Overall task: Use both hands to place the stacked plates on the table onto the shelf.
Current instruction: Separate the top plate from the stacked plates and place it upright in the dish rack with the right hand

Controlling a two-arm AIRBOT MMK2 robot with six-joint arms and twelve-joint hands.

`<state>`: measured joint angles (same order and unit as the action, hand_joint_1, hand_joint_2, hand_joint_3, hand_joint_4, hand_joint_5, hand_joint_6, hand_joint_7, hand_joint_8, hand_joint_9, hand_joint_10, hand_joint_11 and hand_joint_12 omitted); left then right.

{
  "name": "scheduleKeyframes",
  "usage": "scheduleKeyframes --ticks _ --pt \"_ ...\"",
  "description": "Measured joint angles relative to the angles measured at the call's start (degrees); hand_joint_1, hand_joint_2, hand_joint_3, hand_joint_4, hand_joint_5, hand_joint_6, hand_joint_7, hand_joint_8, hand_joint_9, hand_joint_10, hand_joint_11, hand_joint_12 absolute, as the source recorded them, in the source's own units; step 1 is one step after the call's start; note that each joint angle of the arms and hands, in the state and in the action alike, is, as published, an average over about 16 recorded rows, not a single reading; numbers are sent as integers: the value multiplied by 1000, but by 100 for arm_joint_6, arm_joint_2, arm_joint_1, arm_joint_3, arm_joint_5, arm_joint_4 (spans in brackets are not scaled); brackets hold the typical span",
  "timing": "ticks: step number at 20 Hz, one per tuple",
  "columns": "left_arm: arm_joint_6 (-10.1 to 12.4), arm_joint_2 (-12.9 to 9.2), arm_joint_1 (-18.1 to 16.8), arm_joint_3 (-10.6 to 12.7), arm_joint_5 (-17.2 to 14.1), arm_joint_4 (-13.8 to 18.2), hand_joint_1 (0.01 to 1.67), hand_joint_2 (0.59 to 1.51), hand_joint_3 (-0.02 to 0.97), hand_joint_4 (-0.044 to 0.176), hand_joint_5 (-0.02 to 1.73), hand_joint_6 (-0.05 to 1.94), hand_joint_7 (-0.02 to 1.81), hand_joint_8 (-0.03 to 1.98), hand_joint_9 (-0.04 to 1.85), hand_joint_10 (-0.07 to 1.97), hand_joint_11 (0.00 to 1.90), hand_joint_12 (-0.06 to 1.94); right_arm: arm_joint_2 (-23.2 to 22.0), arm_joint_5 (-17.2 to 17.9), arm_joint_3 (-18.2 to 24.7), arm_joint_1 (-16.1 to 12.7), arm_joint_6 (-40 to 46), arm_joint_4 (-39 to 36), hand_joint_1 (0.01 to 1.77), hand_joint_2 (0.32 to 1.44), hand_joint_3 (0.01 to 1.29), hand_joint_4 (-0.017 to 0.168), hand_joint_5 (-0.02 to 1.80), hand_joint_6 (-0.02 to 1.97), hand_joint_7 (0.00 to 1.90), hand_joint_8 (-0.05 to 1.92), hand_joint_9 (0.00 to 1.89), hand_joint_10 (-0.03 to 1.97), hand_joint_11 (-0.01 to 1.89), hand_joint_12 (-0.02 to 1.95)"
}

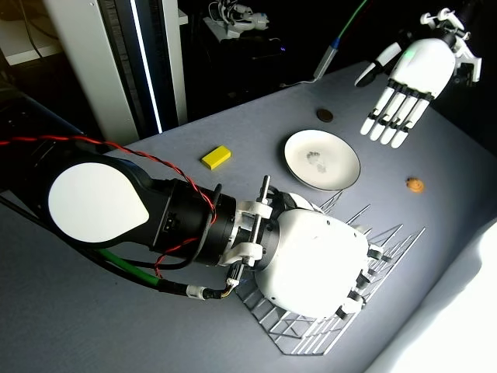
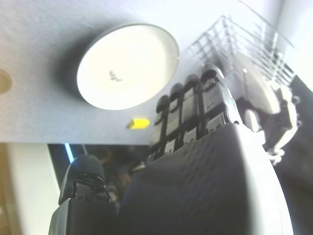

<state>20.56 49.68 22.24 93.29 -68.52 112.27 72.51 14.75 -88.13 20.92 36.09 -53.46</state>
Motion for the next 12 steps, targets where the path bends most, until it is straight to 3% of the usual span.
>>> scheduleKeyframes --ticks 7,9,12 --pt "-133 106 361 -20 54 -111 23 1200 14 0 67 14 72 19 52 -1 19 104 3 -42 -9 -11 311 -18 1113 1063 16 -8 538 21 602 33 700 55 245 1346" --pt "-147 121 398 -20 67 -134 23 1200 14 0 67 13 71 19 53 -1 20 107 3 -46 -10 -25 326 -36 1110 1052 16 -7 530 25 574 87 652 147 209 1361" --pt "-154 128 412 -18 86 -172 23 1201 14 -1 65 13 71 19 53 -1 20 108 4 -54 -10 -45 305 -62 1110 1031 16 -6 504 92 490 319 544 421 161 1422"
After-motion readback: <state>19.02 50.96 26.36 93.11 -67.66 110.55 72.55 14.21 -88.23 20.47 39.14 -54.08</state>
